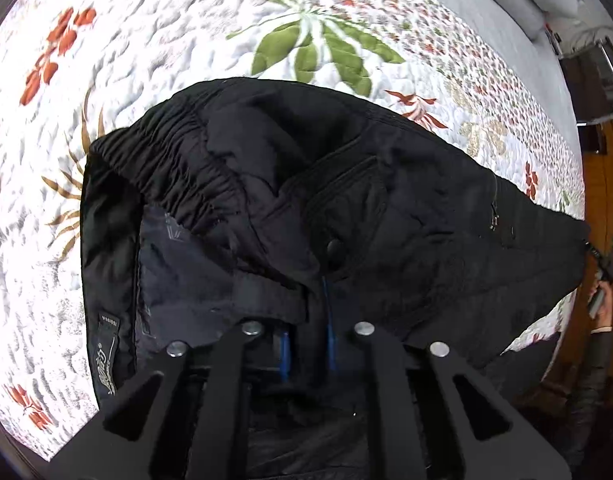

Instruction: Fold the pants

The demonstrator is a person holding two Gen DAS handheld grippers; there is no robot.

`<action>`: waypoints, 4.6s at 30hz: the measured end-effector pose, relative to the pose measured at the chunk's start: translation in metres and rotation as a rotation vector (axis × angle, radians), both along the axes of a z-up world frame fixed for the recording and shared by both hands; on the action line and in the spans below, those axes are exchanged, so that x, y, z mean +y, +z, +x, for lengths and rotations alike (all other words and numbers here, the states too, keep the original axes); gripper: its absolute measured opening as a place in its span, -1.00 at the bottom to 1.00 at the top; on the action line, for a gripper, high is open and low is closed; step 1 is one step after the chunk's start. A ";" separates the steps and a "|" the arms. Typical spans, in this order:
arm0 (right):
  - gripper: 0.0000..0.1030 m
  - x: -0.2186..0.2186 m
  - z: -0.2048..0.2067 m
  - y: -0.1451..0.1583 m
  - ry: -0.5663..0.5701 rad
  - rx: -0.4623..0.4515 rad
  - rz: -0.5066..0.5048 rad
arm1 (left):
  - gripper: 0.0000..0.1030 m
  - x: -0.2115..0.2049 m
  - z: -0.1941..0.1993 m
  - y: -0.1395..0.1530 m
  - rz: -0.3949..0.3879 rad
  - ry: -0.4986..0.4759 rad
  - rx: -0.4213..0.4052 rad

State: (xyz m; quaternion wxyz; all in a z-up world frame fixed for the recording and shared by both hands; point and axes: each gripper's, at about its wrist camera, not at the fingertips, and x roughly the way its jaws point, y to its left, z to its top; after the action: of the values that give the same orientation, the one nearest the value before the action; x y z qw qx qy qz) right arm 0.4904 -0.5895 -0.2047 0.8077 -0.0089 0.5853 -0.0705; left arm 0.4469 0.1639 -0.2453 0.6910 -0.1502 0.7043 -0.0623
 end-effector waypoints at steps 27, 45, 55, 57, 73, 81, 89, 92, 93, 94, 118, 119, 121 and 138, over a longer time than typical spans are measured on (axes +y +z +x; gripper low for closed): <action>-0.78 0.050 -0.225 0.156 0.186 -0.610 0.005 | -0.82 -0.001 -0.137 0.082 -0.227 -0.086 -0.332; -0.78 -0.014 -0.406 0.099 -0.124 -0.664 0.213 | -0.74 0.033 -0.250 0.050 -0.339 0.031 -0.359; -0.78 -0.034 -0.464 0.055 -0.218 -0.583 0.290 | -0.79 0.040 -0.279 0.054 -0.259 0.041 -0.382; -0.78 -0.036 -0.472 0.044 -0.231 -0.556 0.300 | -0.79 0.051 -0.293 0.062 -0.244 0.061 -0.402; 0.10 -0.026 -0.502 0.004 -0.312 -0.477 0.259 | 0.94 -0.057 -0.268 0.144 -0.192 0.149 -0.569; 0.25 -0.020 -0.531 0.022 -0.317 -0.473 0.201 | 0.94 -0.076 -0.207 0.111 -0.108 0.286 -0.463; 0.25 -0.012 -0.553 0.040 -0.307 -0.513 0.254 | 0.27 -0.067 -0.179 0.076 -0.102 0.400 -0.335; 0.26 -0.002 -0.551 0.050 -0.277 -0.538 0.285 | -0.49 -0.065 -0.174 0.069 -0.177 0.361 -0.310; 0.26 0.002 -0.550 0.052 -0.267 -0.545 0.294 | -0.64 -0.065 -0.175 0.068 -0.192 0.362 -0.312; 0.27 0.005 -0.548 0.054 -0.257 -0.551 0.302 | -0.66 -0.065 -0.176 0.067 -0.192 0.362 -0.317; 0.35 0.149 -0.479 0.041 0.125 -0.445 0.512 | -0.92 -0.092 -0.310 0.078 -0.114 0.069 -0.704; 0.35 0.153 -0.478 0.039 0.132 -0.440 0.518 | -0.91 -0.089 -0.316 0.070 -0.123 0.078 -0.688; 0.35 0.159 -0.474 0.034 0.136 -0.421 0.538 | -0.90 -0.083 -0.325 0.051 -0.145 0.096 -0.648; 0.38 0.137 -0.482 0.010 -0.026 -0.341 0.653 | 0.43 0.035 -0.361 0.043 -0.555 0.685 -0.537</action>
State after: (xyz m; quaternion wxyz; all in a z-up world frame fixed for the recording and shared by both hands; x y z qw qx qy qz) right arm 0.0086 -0.4525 -0.1945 0.8529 0.2689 0.4340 0.1092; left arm 0.0860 0.1987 -0.2020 0.7624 -0.5286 0.3695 -0.0532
